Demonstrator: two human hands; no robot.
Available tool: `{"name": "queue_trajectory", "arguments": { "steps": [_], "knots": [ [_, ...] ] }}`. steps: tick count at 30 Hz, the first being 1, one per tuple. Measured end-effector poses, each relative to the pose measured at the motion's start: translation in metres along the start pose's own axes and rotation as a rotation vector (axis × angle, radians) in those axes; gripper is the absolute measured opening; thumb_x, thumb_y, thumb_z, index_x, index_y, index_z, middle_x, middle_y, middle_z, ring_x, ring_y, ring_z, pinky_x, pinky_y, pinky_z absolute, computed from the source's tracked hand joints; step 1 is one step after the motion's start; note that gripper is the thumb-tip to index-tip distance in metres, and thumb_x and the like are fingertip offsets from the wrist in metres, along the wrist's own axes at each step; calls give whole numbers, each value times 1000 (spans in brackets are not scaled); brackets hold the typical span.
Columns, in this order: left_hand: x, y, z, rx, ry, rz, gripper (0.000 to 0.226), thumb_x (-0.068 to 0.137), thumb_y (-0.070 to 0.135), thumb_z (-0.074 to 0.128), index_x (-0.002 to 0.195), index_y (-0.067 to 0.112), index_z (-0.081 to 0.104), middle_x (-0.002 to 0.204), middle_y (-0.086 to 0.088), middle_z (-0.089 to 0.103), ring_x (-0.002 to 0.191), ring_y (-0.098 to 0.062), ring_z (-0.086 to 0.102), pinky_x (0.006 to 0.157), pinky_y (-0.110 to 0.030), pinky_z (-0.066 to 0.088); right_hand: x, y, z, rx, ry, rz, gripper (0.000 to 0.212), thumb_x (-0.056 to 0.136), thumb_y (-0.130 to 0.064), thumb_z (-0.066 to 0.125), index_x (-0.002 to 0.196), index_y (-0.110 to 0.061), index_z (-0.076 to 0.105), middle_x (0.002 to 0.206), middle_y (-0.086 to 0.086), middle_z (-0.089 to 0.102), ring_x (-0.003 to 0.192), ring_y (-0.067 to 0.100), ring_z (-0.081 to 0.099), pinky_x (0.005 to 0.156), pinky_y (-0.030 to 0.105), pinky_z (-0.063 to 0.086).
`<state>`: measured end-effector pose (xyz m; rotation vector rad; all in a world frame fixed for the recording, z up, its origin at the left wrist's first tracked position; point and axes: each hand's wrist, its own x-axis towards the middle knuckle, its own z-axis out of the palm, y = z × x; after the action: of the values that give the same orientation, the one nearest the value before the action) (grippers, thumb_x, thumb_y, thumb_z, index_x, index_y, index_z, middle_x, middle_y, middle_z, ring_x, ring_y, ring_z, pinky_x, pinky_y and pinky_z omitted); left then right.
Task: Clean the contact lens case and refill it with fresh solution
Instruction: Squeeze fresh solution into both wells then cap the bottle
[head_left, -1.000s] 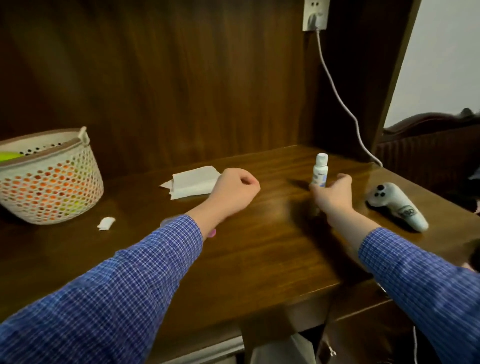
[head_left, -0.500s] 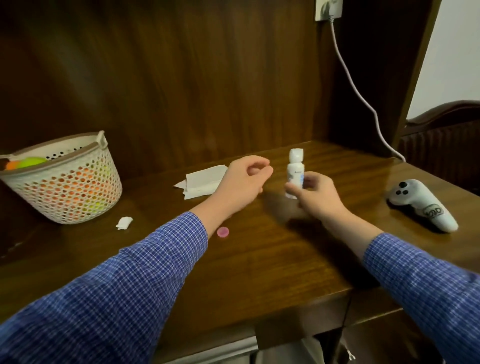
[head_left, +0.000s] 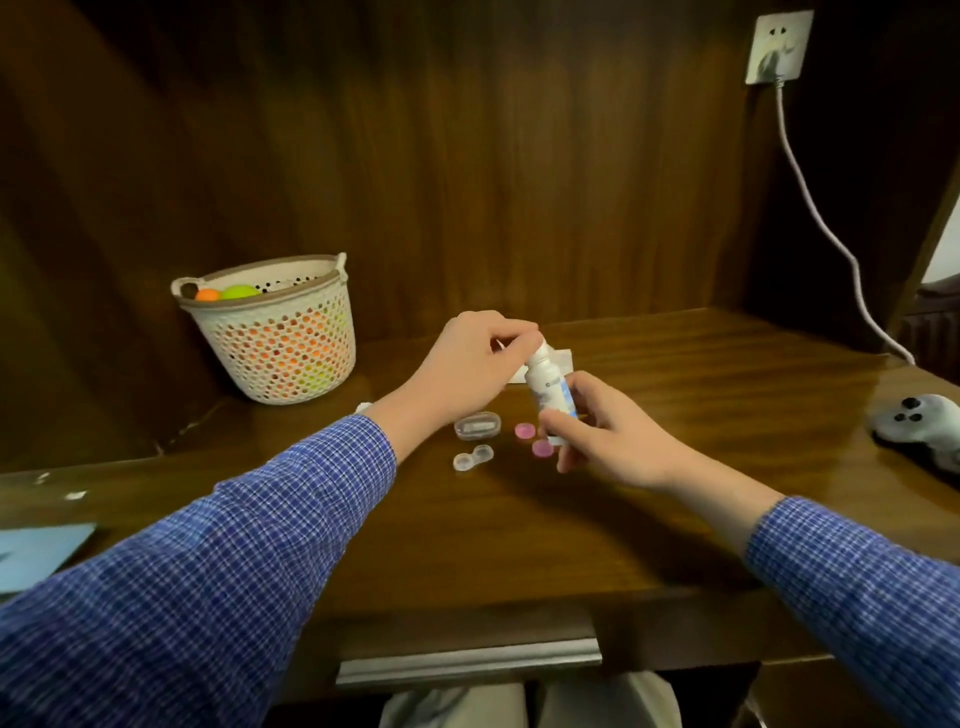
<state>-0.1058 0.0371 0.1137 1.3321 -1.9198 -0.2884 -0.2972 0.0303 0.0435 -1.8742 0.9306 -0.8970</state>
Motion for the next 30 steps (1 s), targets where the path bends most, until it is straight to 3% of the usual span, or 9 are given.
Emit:
{"name": "queue_trajectory", "arguments": {
  "steps": [2,5,11,15,18,21,25,28,30],
  "knots": [
    [-2,-6,-7,69,-20,10,36,104,42,53,129,24,71,88,16,64,81,-5,62,66,-19,45,5,-1,6,-47,-50,-24,27,102,-39,58,125,-29,47,111,5,73,94,31,73,71,35,63],
    [-1,-18,-11,55,-105,-14,36,106,41,46,114,21,76,102,-10,74,94,-23,68,83,-44,58,10,5,13,-130,-64,-53,33,104,-44,51,130,-27,43,111,4,70,96,31,70,80,45,61],
    [4,-33,-2,46,-169,-16,38,107,30,41,96,20,76,98,-17,72,97,-39,66,83,-59,54,9,24,16,-245,-34,-92,32,105,-45,47,131,-27,43,100,-7,65,80,0,63,68,19,55],
    [10,-39,5,28,-188,-21,37,107,31,42,99,20,77,103,-21,72,100,-41,65,86,-59,52,11,30,16,-190,-43,-57,27,103,-49,47,126,-36,42,102,-9,70,92,11,67,68,21,57],
    [13,-44,9,-12,-183,-59,36,107,32,44,99,22,78,95,-12,73,90,-29,67,80,-50,55,12,34,15,-150,-54,-39,18,104,-47,47,121,-41,43,105,-27,69,96,7,67,69,18,56],
    [16,-51,9,-162,-168,-164,39,106,35,44,86,23,75,58,11,53,52,-5,45,58,-30,41,11,36,14,-168,-49,-19,18,104,-48,46,121,-43,43,105,-20,71,86,-2,65,68,18,54],
    [15,-57,6,-517,-236,-313,42,108,30,43,79,25,72,56,10,48,50,-6,38,47,-19,33,12,33,17,-114,-47,29,41,93,-64,49,125,-40,46,102,1,71,82,9,63,72,27,57],
    [14,-62,0,-979,-362,-511,33,109,23,39,111,6,68,63,3,44,52,-8,34,46,-21,29,13,33,21,88,-19,33,44,95,-52,54,130,-26,51,101,0,71,81,14,64,75,31,59],
    [10,-63,-2,-1211,-438,-579,30,108,18,38,125,3,58,68,1,44,53,-9,36,47,-20,32,14,34,25,467,-9,105,46,95,-40,59,134,-17,53,102,7,68,78,16,61,73,30,56]
  ]
}}
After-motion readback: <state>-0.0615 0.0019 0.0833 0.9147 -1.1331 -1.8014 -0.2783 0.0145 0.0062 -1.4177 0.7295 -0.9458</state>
